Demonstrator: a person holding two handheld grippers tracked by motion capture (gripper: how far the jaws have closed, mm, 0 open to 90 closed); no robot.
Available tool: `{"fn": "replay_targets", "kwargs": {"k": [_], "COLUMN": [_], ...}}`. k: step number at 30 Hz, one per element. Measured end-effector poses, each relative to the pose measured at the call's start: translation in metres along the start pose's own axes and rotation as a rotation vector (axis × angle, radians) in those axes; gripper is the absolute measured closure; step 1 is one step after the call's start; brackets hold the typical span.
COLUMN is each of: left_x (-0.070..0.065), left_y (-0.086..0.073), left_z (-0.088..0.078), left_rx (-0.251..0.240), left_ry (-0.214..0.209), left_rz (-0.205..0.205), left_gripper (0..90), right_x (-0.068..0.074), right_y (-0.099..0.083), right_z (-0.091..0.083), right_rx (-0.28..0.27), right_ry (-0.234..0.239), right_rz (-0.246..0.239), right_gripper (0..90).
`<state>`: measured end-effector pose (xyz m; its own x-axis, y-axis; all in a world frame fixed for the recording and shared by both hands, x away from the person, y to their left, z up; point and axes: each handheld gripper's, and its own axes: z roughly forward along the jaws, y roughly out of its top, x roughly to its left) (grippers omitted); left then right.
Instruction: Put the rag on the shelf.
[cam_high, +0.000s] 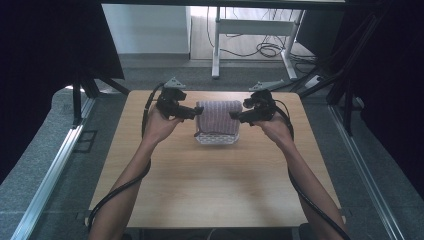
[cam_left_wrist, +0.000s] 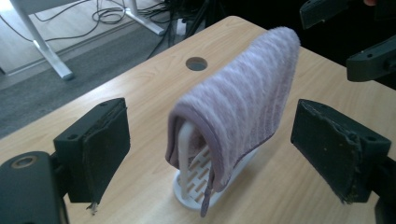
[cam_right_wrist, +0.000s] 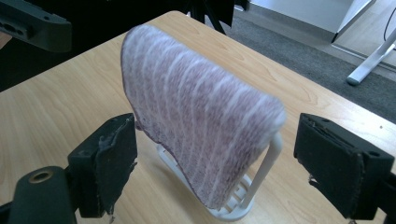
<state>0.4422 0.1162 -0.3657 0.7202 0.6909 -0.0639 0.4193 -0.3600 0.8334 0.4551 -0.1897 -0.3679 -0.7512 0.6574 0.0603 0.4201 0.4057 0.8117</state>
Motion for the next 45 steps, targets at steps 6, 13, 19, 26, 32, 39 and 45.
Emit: {"fn": "replay_targets", "kwargs": {"k": [6, 13, 19, 26, 32, 39, 45], "left_x": [-0.005, -0.015, -0.026, -0.040, -0.051, -0.062, -0.070], "left_y": [-0.018, -0.037, -0.054, -0.080, -0.105, -0.130, -0.159], "left_z": [-0.008, -0.015, -0.018, -0.017, -0.009, -0.002, 0.008], "left_rx": [-0.005, 0.000, 0.007, 0.016, 0.033, 0.053, 0.087], "left_ry": [0.002, 0.004, 0.006, 0.009, 0.000, -0.010, 0.004], "left_rz": [-0.004, 0.019, 0.042, 0.060, 0.063, 0.062, 0.057], "left_gripper": [11.6, 11.7, 11.8, 11.9, 12.0, 11.9, 11.9], "right_x": [0.006, 0.012, 0.016, 0.022, 0.029, 0.039, 0.045], "right_y": [-0.015, -0.033, -0.051, -0.078, -0.098, -0.120, -0.145], "right_z": [-0.005, -0.012, -0.014, -0.009, -0.003, 0.005, 0.016], "right_rx": [0.002, 0.009, 0.015, 0.054, 0.061, 0.073, 0.104], "right_ry": [-0.001, 0.003, 0.013, 0.006, 0.008, 0.029, 0.024], "right_rz": [-0.015, -0.015, -0.004, -0.014, -0.004, 0.000, 0.011], "right_gripper": [13.5, 13.4, 12.8, 11.4, 10.5, 9.6, 5.9]}}
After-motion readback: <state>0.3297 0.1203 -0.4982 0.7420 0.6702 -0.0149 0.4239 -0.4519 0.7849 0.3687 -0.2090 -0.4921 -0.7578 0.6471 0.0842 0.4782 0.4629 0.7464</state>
